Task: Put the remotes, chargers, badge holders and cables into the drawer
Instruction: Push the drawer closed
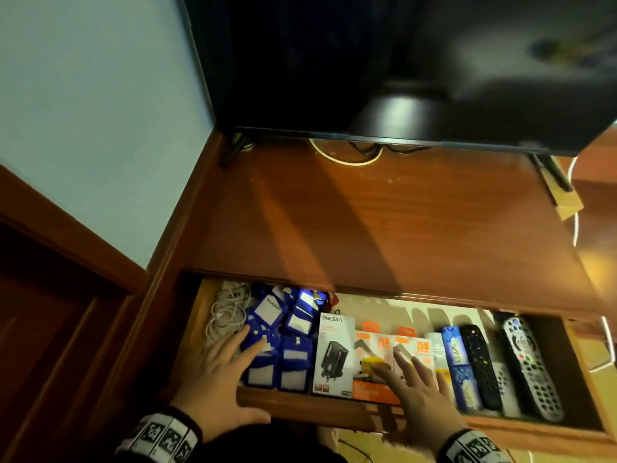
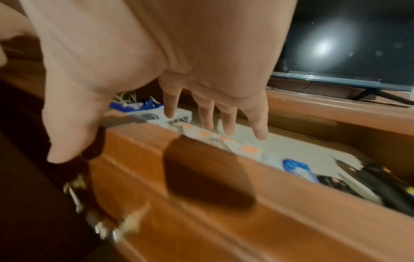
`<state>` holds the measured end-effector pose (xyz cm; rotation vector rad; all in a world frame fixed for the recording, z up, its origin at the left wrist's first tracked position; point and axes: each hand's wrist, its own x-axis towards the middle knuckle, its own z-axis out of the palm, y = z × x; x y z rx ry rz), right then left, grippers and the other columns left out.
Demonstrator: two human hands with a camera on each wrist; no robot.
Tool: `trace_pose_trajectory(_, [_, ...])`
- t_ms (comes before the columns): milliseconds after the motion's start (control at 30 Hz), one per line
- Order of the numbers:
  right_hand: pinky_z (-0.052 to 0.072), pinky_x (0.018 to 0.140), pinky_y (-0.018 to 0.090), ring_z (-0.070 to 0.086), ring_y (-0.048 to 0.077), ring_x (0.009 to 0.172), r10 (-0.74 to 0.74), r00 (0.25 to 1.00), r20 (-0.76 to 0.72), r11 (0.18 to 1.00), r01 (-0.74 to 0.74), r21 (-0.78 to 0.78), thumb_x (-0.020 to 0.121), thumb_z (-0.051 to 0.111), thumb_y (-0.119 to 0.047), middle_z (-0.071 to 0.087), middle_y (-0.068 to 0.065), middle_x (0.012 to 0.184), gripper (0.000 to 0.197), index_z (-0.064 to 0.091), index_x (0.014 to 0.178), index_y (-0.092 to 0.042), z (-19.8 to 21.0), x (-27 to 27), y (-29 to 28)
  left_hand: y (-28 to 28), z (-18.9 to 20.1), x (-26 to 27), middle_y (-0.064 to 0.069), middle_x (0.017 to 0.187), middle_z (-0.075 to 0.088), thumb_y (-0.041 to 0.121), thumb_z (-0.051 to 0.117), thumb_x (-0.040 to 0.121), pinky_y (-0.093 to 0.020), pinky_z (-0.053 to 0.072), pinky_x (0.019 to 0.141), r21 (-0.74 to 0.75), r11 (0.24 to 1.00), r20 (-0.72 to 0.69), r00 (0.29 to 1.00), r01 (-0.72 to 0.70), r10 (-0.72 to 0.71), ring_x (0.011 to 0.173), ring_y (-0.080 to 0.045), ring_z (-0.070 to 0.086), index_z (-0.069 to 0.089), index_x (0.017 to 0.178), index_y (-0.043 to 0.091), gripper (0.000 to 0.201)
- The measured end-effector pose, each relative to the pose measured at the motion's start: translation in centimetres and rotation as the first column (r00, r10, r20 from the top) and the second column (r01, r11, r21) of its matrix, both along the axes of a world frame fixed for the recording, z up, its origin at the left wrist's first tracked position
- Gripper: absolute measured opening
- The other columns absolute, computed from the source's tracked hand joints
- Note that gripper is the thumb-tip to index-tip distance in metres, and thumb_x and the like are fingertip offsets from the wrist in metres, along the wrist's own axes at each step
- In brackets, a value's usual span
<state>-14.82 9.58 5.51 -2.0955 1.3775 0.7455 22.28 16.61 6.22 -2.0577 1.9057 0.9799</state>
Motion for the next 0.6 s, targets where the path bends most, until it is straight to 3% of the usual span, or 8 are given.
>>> trace_pose_trajectory(67, [0.001, 0.122, 0.066, -0.012, 0.031, 0.157, -0.003, 1.000, -0.018, 1.000, 0.003, 0.014, 0.076, 0.077, -0.064, -0.015, -0.007, 0.170, 0.114, -0.009, 0.151, -0.061, -0.3, -1.4, 0.4, 0.9, -1.1, -0.5, 0.024, 0.165, 0.005, 0.092, 0.066, 0.056, -0.040, 0.017, 0.128, -0.002, 1.000, 0.006, 1.000, 0.029, -0.029, 0.155, -0.010, 0.006, 0.018, 0.157, 0.055, 0.118])
trace_pose_trajectory(133, [0.003, 0.122, 0.067, -0.005, 0.027, 0.158, -0.026, 0.999, -0.026, 1.000, 0.025, -0.014, 0.079, 0.076, -0.061, -0.005, -0.011, 0.170, 0.106, -0.001, 0.153, -0.059, -0.4, -3.2, 0.9, 1.6, -2.1, -1.1, 0.024, 0.146, 0.036, 0.075, 0.074, 0.069, -0.032, 0.030, 0.121, -0.033, 0.999, 0.003, 1.000, 0.015, -0.015, 0.141, -0.006, 0.030, 0.044, 0.146, 0.049, 0.086])
trace_pose_trajectory(200, [0.009, 0.124, 0.063, 0.010, 0.022, 0.156, -0.063, 0.998, -0.032, 0.996, 0.061, -0.062, 0.081, 0.071, -0.063, 0.012, -0.015, 0.166, 0.092, 0.013, 0.153, -0.057, -0.5, -5.3, 1.3, 2.1, -2.7, -1.4, 0.025, 0.124, 0.050, 0.069, 0.074, 0.073, -0.027, 0.039, 0.110, -0.051, 0.999, -0.010, 1.000, 0.007, -0.008, 0.124, -0.001, 0.044, 0.056, 0.124, 0.050, 0.057])
trace_pose_trajectory(267, [0.014, 0.125, 0.058, 0.024, 0.017, 0.150, -0.104, 0.994, -0.029, 0.989, 0.101, -0.104, 0.082, 0.065, -0.070, 0.026, -0.019, 0.159, 0.078, 0.026, 0.148, -0.056, -0.6, -7.8, 1.8, 2.5, -3.0, -1.7, 0.025, 0.116, 0.054, 0.067, 0.074, 0.074, -0.024, 0.043, 0.105, -0.071, 0.997, -0.024, 1.000, -0.007, 0.005, 0.117, 0.001, 0.049, 0.056, 0.113, 0.053, 0.045])
trace_pose_trajectory(400, [0.030, 0.117, 0.042, 0.044, 0.009, 0.133, -0.113, 0.993, 0.022, 0.978, 0.115, -0.173, 0.085, 0.054, -0.076, 0.042, -0.027, 0.146, 0.065, 0.033, 0.143, -0.057, -0.8, -10.7, 2.3, 3.1, -3.3, -2.0, 0.030, 0.121, 0.053, 0.066, 0.076, 0.075, -0.023, 0.040, 0.107, -0.078, 0.995, -0.035, 0.997, -0.065, 0.062, 0.121, 0.004, 0.049, 0.059, 0.118, 0.057, 0.047])
trace_pose_trajectory(500, [0.037, 0.109, 0.037, 0.049, 0.010, 0.125, -0.080, 0.997, 0.013, 0.983, 0.081, -0.166, 0.087, 0.055, -0.072, 0.048, -0.026, 0.139, 0.061, 0.037, 0.142, -0.055, -0.9, -11.1, 1.9, 2.9, -2.9, -2.3, 0.031, 0.126, 0.049, 0.061, 0.077, 0.079, -0.023, 0.037, 0.111, -0.076, 0.993, -0.015, 0.996, -0.089, 0.088, 0.126, 0.002, 0.048, 0.061, 0.127, 0.054, 0.051])
trace_pose_trajectory(600, [0.042, 0.103, 0.036, 0.053, 0.009, 0.119, -0.089, 0.996, 0.023, 0.977, 0.092, -0.192, 0.088, 0.056, -0.069, 0.054, -0.024, 0.133, 0.057, 0.040, 0.140, -0.054, -1.4, -10.9, 1.1, 2.0, -1.6, -2.9, 0.032, 0.111, 0.046, 0.050, 0.078, 0.085, -0.016, 0.036, 0.098, -0.102, 0.989, -0.039, 0.994, -0.108, 0.105, 0.114, 0.005, 0.047, 0.055, 0.120, 0.060, 0.043])
